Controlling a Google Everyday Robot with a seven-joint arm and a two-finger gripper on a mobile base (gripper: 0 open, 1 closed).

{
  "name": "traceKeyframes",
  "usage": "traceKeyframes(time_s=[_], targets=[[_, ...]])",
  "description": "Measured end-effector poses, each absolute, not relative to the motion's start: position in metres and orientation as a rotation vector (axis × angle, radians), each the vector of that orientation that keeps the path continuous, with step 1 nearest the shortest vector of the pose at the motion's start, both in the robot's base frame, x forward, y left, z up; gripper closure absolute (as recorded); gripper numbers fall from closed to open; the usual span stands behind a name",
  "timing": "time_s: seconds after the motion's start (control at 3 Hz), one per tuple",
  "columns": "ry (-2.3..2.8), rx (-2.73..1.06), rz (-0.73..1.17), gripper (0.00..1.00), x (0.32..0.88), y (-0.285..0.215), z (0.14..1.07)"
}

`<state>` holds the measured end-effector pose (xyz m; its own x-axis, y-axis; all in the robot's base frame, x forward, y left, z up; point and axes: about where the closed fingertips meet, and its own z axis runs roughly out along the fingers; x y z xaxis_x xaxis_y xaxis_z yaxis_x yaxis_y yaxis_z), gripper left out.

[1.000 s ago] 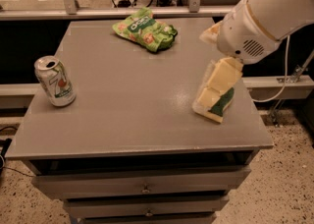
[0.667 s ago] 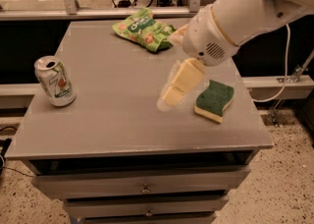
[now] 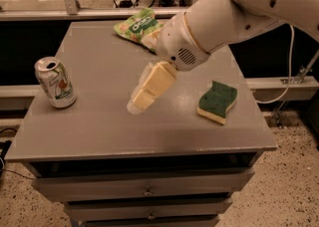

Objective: Pick 7up can

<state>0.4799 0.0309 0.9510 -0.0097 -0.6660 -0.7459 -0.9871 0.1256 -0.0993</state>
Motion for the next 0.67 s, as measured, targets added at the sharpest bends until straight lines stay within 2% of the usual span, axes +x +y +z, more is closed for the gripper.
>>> traceKeyframes(time_s=[0.67], targets=[[1.589,-1.568,0.729,0.00,0.503,0.076,0.933]])
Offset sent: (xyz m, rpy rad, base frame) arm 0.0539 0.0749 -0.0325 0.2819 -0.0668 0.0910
